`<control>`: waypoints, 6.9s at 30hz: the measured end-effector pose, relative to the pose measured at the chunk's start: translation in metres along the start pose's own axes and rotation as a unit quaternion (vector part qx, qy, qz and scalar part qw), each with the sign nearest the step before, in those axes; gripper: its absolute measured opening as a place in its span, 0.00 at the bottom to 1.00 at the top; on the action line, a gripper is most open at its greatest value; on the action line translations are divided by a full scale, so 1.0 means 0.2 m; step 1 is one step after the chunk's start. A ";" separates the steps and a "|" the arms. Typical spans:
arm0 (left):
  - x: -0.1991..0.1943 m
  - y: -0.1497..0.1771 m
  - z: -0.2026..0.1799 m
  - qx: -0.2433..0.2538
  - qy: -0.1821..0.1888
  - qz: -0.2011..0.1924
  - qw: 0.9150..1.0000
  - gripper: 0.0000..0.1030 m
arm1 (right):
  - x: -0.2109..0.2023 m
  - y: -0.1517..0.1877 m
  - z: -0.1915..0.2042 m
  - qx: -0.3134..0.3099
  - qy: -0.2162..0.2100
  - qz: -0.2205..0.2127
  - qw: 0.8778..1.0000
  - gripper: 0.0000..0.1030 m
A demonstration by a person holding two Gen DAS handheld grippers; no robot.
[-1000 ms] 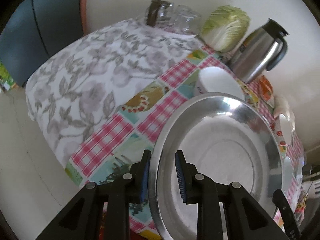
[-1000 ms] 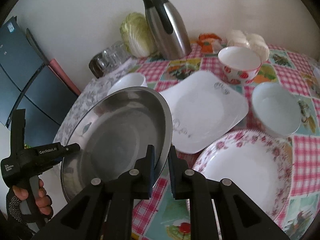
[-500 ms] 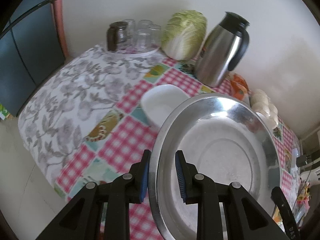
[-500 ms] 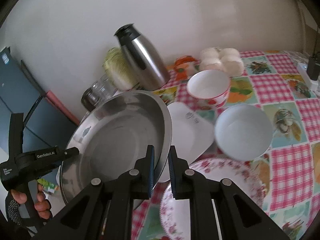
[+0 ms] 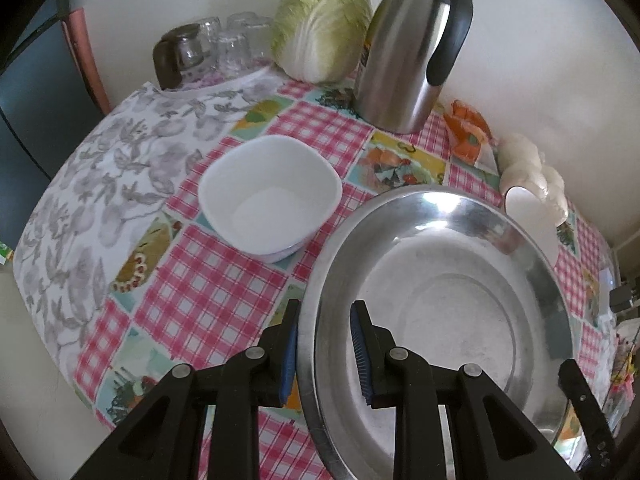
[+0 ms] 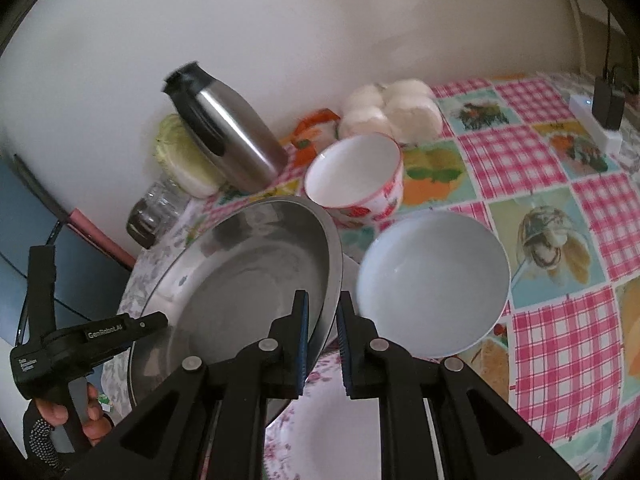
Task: Organize plates and bowls
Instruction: 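Carry the steel basin toward the white square bowl and open both tools, then move both tools to the rim of the floral-rimmed white plate, then grasp the floral plate rim with both tools and lift it, then carry the floral plate over the steel basin and lower it inside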
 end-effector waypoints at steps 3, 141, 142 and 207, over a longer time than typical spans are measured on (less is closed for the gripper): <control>0.04 -0.01 -0.01 0.002 -0.007 0.001 1.000 0.27 | 0.06 0.01 -0.01 -0.001 0.008 0.013 1.000 0.13; 0.32 0.62 -0.44 0.091 0.096 0.138 0.982 0.48 | -0.07 0.49 -0.50 0.124 0.085 0.109 0.983 0.12; 0.33 0.63 -0.44 0.095 0.094 0.136 0.982 0.48 | -0.07 0.49 -0.50 0.124 0.085 0.109 0.983 0.12; 0.19 0.82 -0.91 0.173 0.208 0.143 0.952 0.15 | -0.53 0.48 -0.65 0.144 0.084 0.022 0.986 0.11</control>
Point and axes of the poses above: each gripper's, at about its wrist camera, not at the fingertips, and x roughly the way its jaws point, z to its left, y to its underside, the point moved 5 cm from there along x, roughly the way its jaws point, and after that the axes turned 1 degree about -x, right-handed, at the moved point
